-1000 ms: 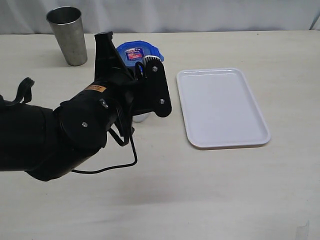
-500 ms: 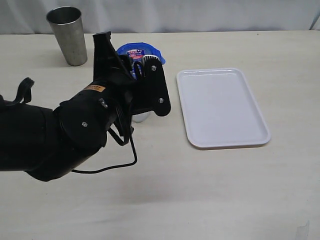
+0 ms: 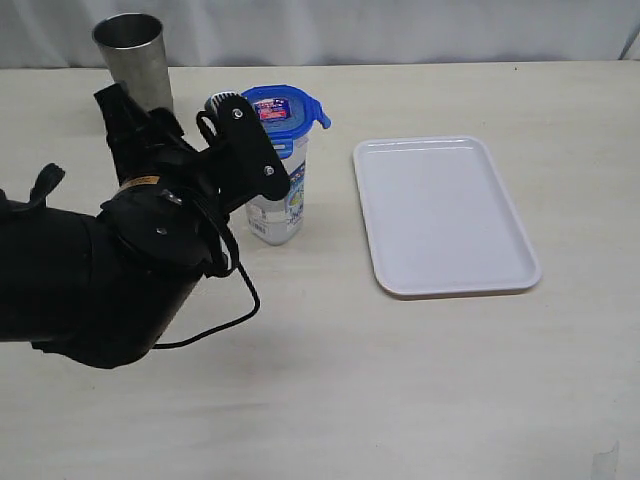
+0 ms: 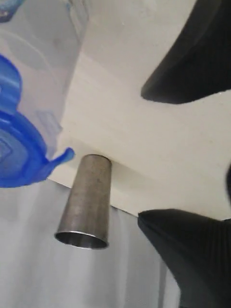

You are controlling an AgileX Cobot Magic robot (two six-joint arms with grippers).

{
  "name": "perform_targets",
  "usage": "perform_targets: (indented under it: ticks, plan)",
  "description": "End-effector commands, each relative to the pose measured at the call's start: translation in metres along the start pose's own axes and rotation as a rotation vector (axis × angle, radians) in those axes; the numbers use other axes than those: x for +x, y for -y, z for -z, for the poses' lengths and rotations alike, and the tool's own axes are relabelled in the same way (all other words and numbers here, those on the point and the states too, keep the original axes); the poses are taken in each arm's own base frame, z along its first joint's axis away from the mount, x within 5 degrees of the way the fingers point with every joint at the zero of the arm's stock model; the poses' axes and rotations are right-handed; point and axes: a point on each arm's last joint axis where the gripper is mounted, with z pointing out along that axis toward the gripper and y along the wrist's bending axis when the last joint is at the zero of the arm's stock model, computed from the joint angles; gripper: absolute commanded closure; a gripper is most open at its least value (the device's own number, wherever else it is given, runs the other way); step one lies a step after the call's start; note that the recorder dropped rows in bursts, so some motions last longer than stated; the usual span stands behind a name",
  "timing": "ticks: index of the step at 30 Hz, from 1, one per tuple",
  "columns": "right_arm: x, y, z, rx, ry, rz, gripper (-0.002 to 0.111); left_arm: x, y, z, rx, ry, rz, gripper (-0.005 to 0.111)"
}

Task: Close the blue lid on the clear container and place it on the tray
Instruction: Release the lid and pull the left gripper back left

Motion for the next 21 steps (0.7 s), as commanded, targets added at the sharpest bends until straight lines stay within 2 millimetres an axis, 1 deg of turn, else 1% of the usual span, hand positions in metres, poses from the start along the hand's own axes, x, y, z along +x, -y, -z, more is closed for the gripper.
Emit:
perform_targets:
  ticks: [1,3,5,6,7,9,11,14,16,18,20,21]
  plan:
    - [0.000,0.000,0.000,0.007,0.002,0.015,0.104,0.010,-0.003,0.002,-0.047,-0.109,0.013,0.067]
    - [0.000,0.000,0.000,0.007,0.002,0.015,0.104,0.013,-0.006,0.003,-0.076,-0.142,0.019,0.079]
    - [0.000,0.000,0.000,0.007,0.002,0.015,0.104,0.014,-0.008,0.003,-0.100,-0.158,0.018,0.098]
    - [0.000,0.000,0.000,0.007,0.002,0.015,0.104,0.014,-0.008,0.003,-0.100,-0.158,0.018,0.104]
    - [0.000,0.000,0.000,0.007,0.002,0.015,0.104,0.014,-0.008,0.003,-0.095,-0.154,0.024,0.107]
    - [0.000,0.000,0.000,0.007,0.002,0.015,0.104,0.014,-0.008,0.001,-0.077,-0.136,0.088,0.107]
    - [0.000,0.000,0.000,0.007,0.002,0.015,0.104,0.014,-0.015,-0.004,-0.051,-0.102,0.197,0.107]
    - [0.000,0.000,0.000,0.007,0.002,0.015,0.104,0.016,-0.032,-0.010,-0.001,-0.054,0.346,0.107]
    - [0.000,0.000,0.000,0.007,0.002,0.015,0.104,0.017,-0.047,-0.013,0.056,0.007,0.478,0.107]
    - [0.000,0.000,0.000,0.007,0.002,0.015,0.104,0.017,-0.062,-0.015,0.123,0.091,0.600,0.107]
    - [0.000,0.000,0.000,0.007,0.002,0.015,0.104,0.016,-0.073,-0.015,0.199,0.182,0.666,0.107]
    - [0.000,0.000,0.000,0.007,0.002,0.015,0.104,0.017,-0.083,-0.019,0.268,0.261,0.701,0.107]
